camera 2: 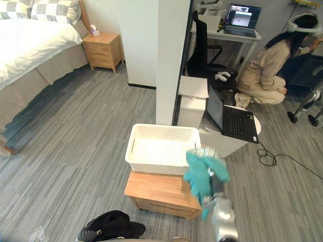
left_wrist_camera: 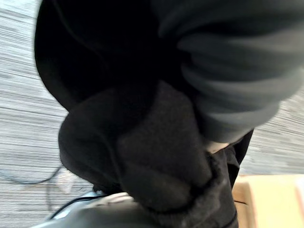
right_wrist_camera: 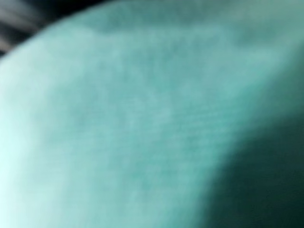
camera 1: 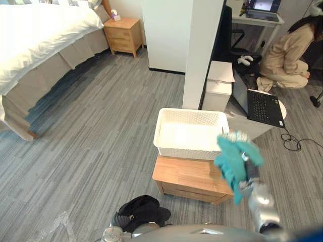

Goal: Tidy the bed and pick cloth on bed and put in laundry

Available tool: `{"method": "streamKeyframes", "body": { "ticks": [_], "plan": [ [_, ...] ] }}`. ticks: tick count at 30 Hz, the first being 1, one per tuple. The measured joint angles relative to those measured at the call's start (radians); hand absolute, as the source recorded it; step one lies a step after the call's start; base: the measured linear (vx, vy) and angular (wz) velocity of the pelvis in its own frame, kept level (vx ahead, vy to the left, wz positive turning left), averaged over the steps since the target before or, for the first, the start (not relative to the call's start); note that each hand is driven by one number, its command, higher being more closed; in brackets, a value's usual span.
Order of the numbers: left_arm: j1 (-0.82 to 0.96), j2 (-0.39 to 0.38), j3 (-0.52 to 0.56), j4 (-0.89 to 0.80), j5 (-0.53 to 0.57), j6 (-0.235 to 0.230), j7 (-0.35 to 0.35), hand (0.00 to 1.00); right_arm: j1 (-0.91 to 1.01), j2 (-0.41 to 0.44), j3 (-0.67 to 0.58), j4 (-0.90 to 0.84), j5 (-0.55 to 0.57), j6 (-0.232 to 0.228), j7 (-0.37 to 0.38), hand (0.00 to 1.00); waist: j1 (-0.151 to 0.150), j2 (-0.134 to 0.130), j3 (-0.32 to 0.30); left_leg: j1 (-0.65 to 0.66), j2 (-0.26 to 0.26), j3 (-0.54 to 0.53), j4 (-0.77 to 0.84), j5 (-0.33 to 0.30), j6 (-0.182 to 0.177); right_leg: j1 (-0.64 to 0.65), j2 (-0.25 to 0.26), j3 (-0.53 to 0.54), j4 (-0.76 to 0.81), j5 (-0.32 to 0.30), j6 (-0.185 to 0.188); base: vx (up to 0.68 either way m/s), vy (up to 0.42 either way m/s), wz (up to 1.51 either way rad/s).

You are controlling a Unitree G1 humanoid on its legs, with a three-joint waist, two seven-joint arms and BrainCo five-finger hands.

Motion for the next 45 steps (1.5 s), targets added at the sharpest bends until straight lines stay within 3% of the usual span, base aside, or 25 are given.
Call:
{"method": "streamKeyframes", "body": {
  "ticks": [4, 7, 12, 13, 14, 16, 17, 21, 25, 29, 35, 39, 45],
  "plan": [
    [0.010, 0.008, -0.001, -0.001, -0.057, 0.021, 0.032, 1.00, -0.034, -0.024, 0.009, -0.187, -0.011, 0.004, 0.038, 1.00, 0.000, -0.019, -0.007, -0.006, -0.016, -0.006, 0.001, 0.005, 0.013, 0.005, -0.006, -0.002, -0.014, 0.027, -0.010, 0.04, 0.074, 0.07],
    [0.013, 0.008, -0.001, -0.002, -0.075, 0.034, 0.059, 1.00, -0.044, -0.026, 0.017, -0.342, -0.021, 0.052, 0.093, 1.00, -0.003, -0.026, -0.010, -0.004, -0.030, -0.028, 0.001, 0.005, 0.013, 0.022, -0.016, -0.003, -0.021, 0.032, -0.014, 0.05, 0.057, 0.19],
    [0.017, 0.007, -0.004, -0.004, -0.100, 0.046, 0.100, 1.00, -0.150, -0.087, 0.043, -0.448, -0.006, 0.223, 0.156, 1.00, -0.003, -0.030, -0.010, 0.003, -0.038, -0.051, -0.001, 0.009, 0.020, 0.034, -0.021, -0.004, -0.021, 0.034, -0.018, -0.04, 0.029, 0.15],
    [0.019, 0.009, 0.002, -0.024, -0.100, 0.063, 0.107, 1.00, -0.176, -0.107, 0.078, -0.467, 0.015, 0.277, 0.160, 1.00, -0.001, -0.029, -0.010, 0.000, -0.040, -0.059, -0.001, 0.011, 0.023, 0.033, -0.021, -0.006, -0.023, 0.033, -0.018, -0.08, 0.014, 0.14],
    [0.024, 0.010, 0.007, -0.045, -0.100, 0.078, 0.098, 1.00, -0.189, -0.106, 0.096, -0.473, 0.014, 0.305, 0.155, 1.00, 0.000, -0.027, -0.010, -0.003, -0.040, -0.062, -0.001, 0.010, 0.022, 0.032, -0.021, -0.007, -0.024, 0.033, -0.018, -0.09, 0.014, 0.18],
    [0.041, 0.024, 0.033, -0.133, -0.098, 0.158, 0.011, 1.00, -0.241, -0.105, 0.172, -0.471, -0.005, 0.411, 0.121, 1.00, -0.001, -0.015, -0.003, -0.015, -0.043, -0.081, -0.001, 0.015, 0.026, 0.028, -0.023, -0.025, -0.030, 0.027, -0.019, -0.08, 0.013, 0.23],
    [0.044, 0.025, 0.035, -0.156, -0.098, 0.181, -0.025, 1.00, -0.271, -0.104, 0.202, -0.443, -0.021, 0.440, 0.107, 1.00, 0.001, -0.008, -0.004, -0.023, -0.044, -0.085, -0.001, 0.017, 0.026, 0.025, -0.024, -0.029, -0.030, 0.027, -0.019, -0.08, 0.023, 0.22],
    [0.006, 0.021, 0.043, -0.198, -0.103, 0.224, -0.165, 1.00, -0.495, -0.101, 0.307, -0.183, -0.082, 0.554, 0.041, 1.00, 0.042, 0.031, 0.013, -0.072, -0.043, -0.086, 0.000, 0.020, 0.024, -0.022, -0.019, -0.018, -0.033, 0.037, -0.022, -0.05, 0.037, 0.08],
    [-0.076, 0.038, 0.091, -0.221, -0.135, 0.222, -0.222, 1.00, -0.731, -0.103, 0.328, 0.016, -0.096, 0.576, -0.052, 1.00, 0.085, 0.031, 0.066, -0.182, -0.025, -0.084, 0.001, 0.062, 0.022, -0.113, 0.008, 0.004, -0.057, 0.088, -0.043, -0.03, 0.008, -0.01],
    [-0.197, 0.073, 0.120, -0.249, -0.150, 0.219, -0.243, 1.00, -0.957, -0.136, 0.327, 0.116, -0.027, 0.548, -0.147, 1.00, 0.116, -0.009, 0.198, -0.268, 0.000, -0.092, 0.006, 0.102, 0.028, -0.186, 0.034, 0.002, -0.074, 0.129, -0.054, -0.01, -0.051, 0.05],
    [-0.299, 0.068, 0.120, -0.331, -0.153, 0.208, -0.256, 1.00, -1.079, -0.194, 0.320, 0.205, 0.052, 0.522, -0.203, 1.00, 0.118, -0.017, 0.291, -0.342, 0.008, -0.116, 0.007, 0.127, 0.031, -0.252, 0.047, 0.000, -0.071, 0.133, -0.062, 0.05, -0.030, 0.10],
    [-0.339, 0.064, 0.118, -0.350, -0.186, 0.207, -0.255, 1.00, -1.085, -0.219, 0.289, 0.229, 0.094, 0.523, -0.213, 1.00, 0.117, -0.014, 0.308, -0.372, 0.011, -0.123, 0.007, 0.130, 0.026, -0.280, 0.050, 0.001, -0.070, 0.132, -0.063, 0.08, -0.005, 0.05],
    [-0.419, 0.060, 0.105, -0.351, -0.192, 0.236, -0.239, 1.00, -1.085, -0.238, 0.276, 0.270, 0.138, 0.521, -0.224, 1.00, 0.111, 0.010, 0.328, -0.397, 0.015, -0.118, 0.007, 0.133, 0.022, -0.320, 0.052, 0.019, -0.045, 0.126, -0.072, 0.03, 0.009, -0.05]
  ]
}}
